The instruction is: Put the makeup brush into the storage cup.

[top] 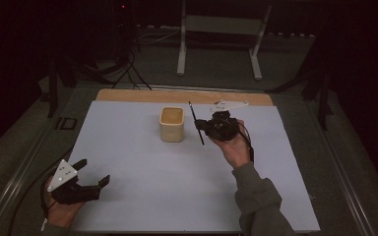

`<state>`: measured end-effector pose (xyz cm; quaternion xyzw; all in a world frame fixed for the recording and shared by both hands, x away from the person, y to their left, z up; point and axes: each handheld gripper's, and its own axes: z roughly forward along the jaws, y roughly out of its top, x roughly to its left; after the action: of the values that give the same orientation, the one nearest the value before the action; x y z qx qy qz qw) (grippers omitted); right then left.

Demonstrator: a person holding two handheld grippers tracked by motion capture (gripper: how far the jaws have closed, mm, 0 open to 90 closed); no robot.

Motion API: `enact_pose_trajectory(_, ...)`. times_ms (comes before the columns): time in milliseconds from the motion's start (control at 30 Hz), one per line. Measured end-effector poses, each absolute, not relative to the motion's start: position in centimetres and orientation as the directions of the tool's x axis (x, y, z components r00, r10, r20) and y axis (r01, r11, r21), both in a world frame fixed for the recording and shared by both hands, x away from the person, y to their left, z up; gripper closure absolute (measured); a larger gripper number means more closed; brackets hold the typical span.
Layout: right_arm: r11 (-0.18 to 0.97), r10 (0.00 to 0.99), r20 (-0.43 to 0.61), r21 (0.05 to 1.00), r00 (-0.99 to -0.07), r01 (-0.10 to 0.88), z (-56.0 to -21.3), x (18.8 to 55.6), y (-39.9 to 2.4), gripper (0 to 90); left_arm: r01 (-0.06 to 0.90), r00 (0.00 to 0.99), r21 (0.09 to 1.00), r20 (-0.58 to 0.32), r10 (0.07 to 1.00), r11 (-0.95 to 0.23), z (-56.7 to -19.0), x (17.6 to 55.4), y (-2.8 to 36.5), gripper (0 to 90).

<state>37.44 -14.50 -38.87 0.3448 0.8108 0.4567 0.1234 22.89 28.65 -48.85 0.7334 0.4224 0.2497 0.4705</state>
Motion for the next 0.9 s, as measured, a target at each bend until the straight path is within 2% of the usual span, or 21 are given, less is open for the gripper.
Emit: enact_pose_trajectory(900,0.271,0.686,0.122,0.872,-0.717,0.408,-38.6,38.9,-13.3,85.8,0.384,0.520,0.901,-0.030,0.854,-0.202,-48.8,22.9,28.7,2.6)
